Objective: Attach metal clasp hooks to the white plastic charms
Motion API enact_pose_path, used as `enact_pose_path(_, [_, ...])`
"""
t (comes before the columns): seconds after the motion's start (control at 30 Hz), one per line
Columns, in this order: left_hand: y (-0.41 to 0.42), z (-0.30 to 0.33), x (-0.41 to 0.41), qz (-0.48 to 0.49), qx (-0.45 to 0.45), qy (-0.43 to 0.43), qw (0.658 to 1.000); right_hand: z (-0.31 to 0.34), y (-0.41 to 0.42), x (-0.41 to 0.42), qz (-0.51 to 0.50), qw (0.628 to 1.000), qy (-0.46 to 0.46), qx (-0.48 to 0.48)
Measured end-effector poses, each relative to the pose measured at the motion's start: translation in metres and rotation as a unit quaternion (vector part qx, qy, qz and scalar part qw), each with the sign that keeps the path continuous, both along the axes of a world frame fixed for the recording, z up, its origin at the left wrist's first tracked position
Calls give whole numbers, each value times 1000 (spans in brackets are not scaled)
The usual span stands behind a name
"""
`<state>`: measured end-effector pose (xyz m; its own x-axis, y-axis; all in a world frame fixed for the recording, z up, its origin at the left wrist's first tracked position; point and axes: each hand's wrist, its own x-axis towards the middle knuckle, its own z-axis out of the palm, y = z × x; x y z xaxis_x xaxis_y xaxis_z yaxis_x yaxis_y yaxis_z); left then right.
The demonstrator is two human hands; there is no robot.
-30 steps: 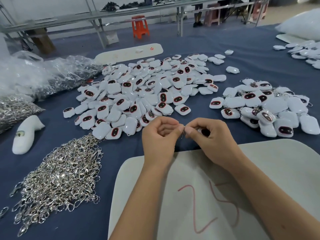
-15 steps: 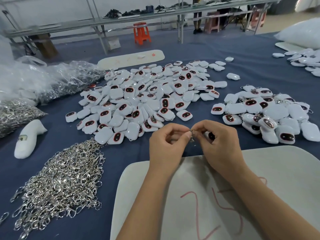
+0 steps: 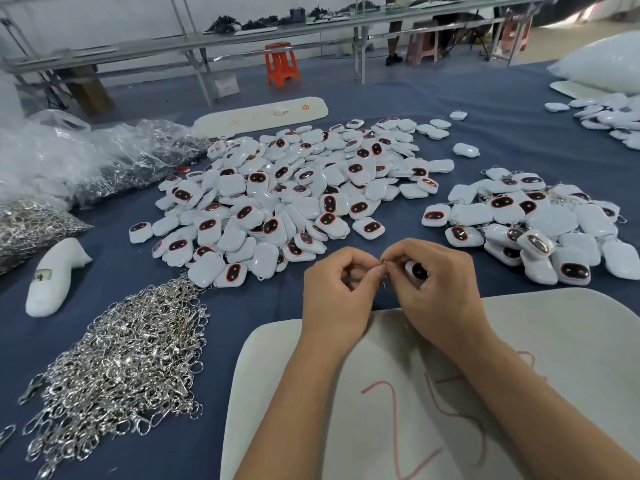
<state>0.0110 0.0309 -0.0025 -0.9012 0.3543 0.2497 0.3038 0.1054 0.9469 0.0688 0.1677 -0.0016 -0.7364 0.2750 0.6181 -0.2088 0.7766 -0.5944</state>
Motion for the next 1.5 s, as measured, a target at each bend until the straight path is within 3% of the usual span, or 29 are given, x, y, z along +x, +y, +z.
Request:
enact_pose_path(0.23, [2,0,2,3,-18,33,999,0,3,0,46,992,-35,-116])
enact_pose_path(0.63, [0,1,-1,32,22,65,997,0,7,-1,70,981,-37,-177])
enact_pose_path(1.03, [0,1,-2,23,-24,78,996,-1,8,-3,86,985,-46,-145])
enact_pose_path(1.3, [2,4,2,1,-14,76,997,0,8,-2,99,975,-64,-187])
enact_pose_path(1.5, [1,3,2,0,-25,91,996,2,5,0,68,991,-18,-112])
